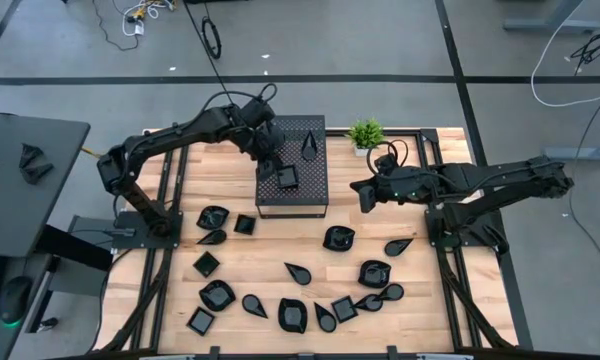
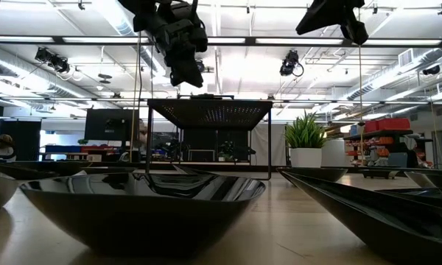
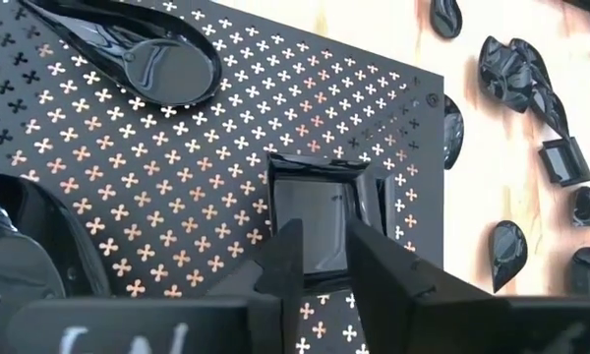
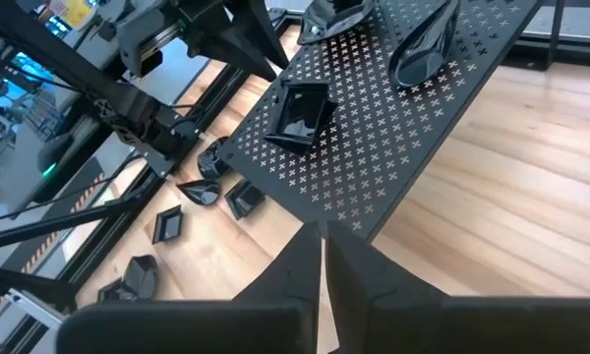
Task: Pick & Place Mini shaped plates
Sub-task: Stack the square plate on top of the other square plate on the shelf
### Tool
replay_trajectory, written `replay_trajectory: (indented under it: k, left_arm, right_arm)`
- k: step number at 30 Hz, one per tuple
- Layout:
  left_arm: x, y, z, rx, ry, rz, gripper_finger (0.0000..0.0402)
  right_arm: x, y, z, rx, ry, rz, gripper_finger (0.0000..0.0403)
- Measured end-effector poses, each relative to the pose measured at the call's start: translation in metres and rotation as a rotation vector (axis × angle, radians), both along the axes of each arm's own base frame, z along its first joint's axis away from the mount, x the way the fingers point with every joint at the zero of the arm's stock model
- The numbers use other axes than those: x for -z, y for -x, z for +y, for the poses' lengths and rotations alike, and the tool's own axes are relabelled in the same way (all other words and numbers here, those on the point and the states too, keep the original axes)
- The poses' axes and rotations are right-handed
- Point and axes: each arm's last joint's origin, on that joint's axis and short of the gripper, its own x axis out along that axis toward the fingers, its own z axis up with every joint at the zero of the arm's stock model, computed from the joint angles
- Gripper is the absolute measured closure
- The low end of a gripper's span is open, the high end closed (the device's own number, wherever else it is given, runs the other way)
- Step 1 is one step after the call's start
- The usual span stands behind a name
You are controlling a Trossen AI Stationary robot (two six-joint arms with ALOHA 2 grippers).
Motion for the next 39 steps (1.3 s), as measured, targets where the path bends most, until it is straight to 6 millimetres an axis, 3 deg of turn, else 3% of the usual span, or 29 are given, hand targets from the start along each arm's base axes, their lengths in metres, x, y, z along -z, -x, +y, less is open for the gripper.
replay_trajectory:
  k: [6, 9, 14, 24, 30, 39]
  left_arm:
    - [0.000, 0.000, 0.000, 0.025, -0.026, -0.005, 0.0320]
    - [0.003, -0.003, -0.001, 0.032, -0.089, 0.026, 0.0347]
    - [0.005, 0.000, 0.003, -0.106, -0.129, 0.096, 0.0395]
    - [0.020, -0.018, 0.008, -0.016, -0.139, 0.051, 0.0397]
    - [0.016, -0.026, 0.012, -0.012, -0.178, -0.046, 0.0393]
    - [0.024, -0.023, 0.013, -0.029, -0.102, 0.009, 0.0398]
  right_arm:
    - [0.000, 0.000, 0.000, 0.003, -0.004, -0.002, 0.0380]
    - [0.000, 0.000, 0.000, 0.003, -0.004, -0.005, 0.0380]
    - [-0.001, -0.001, 0.000, 0.019, -0.030, -0.023, 0.0380]
    - [-0.003, -0.002, 0.000, 0.032, -0.049, -0.060, 0.0380]
    - [-0.004, -0.003, 0.000, 0.032, -0.051, -0.071, 0.0380]
    - [-0.004, -0.003, 0.000, 0.042, -0.046, -0.073, 0.0380]
